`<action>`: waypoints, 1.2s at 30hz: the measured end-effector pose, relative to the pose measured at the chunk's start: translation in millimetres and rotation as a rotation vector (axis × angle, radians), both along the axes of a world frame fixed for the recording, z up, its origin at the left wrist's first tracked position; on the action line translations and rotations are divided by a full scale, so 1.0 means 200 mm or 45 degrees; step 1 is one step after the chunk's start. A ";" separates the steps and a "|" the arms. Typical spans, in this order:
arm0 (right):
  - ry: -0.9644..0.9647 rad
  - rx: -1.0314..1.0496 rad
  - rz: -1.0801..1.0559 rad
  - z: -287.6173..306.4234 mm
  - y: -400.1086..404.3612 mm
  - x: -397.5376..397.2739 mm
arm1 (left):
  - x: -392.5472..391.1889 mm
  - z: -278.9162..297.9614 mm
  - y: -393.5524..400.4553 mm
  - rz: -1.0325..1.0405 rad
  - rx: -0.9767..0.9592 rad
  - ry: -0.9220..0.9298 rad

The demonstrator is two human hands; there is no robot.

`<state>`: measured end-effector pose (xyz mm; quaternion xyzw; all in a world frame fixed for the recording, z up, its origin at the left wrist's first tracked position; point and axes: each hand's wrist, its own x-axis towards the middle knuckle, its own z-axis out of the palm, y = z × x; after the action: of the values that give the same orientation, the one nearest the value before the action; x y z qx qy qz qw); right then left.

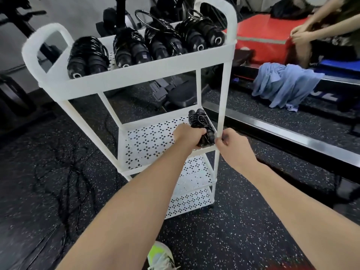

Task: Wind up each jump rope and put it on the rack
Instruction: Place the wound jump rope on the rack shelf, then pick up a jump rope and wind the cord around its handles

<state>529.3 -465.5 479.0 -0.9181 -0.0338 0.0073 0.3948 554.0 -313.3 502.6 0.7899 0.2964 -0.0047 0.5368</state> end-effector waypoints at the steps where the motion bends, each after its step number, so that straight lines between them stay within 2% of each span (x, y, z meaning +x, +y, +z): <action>1: 0.005 -0.005 0.004 0.01 0.00 -0.01 | 0.00 0.00 0.00 -0.059 0.113 0.009; 4: 0.043 -0.035 0.018 0.03 0.01 -0.04 | -0.04 0.02 0.00 -0.248 0.419 0.066; 6: 0.075 -0.121 0.015 0.05 0.01 -0.08 | -0.10 0.04 0.01 -0.346 0.517 0.056; 10: 0.193 -0.458 0.070 0.08 0.05 -0.18 | -0.31 0.07 0.05 -0.476 0.463 -0.094; 12: 0.242 -0.539 0.147 0.08 0.10 -0.26 | -0.44 0.08 0.08 -0.493 0.400 -0.134; 17: 0.232 -0.524 0.447 0.05 0.35 -0.49 | -0.83 0.01 0.26 -0.496 0.703 -0.264; 19: 0.231 -0.528 0.601 0.02 0.50 -0.62 | -1.04 -0.03 0.38 -0.456 0.741 -0.274; 27: 0.353 -0.600 1.172 -0.24 1.14 -1.19 | -1.96 -0.52 0.96 -0.196 0.706 0.030; 32: 0.524 -0.737 1.326 -0.52 1.48 -1.43 | -2.33 -0.82 1.28 -0.061 0.574 0.299; 36: 0.653 -0.796 1.347 -0.79 1.67 -1.49 | -2.45 -1.04 1.49 0.029 0.493 0.397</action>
<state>231.1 -130.7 321.2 -0.8183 -0.3809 0.4277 0.0486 63.9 -16.2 295.3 0.8644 0.3799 -0.0637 0.3231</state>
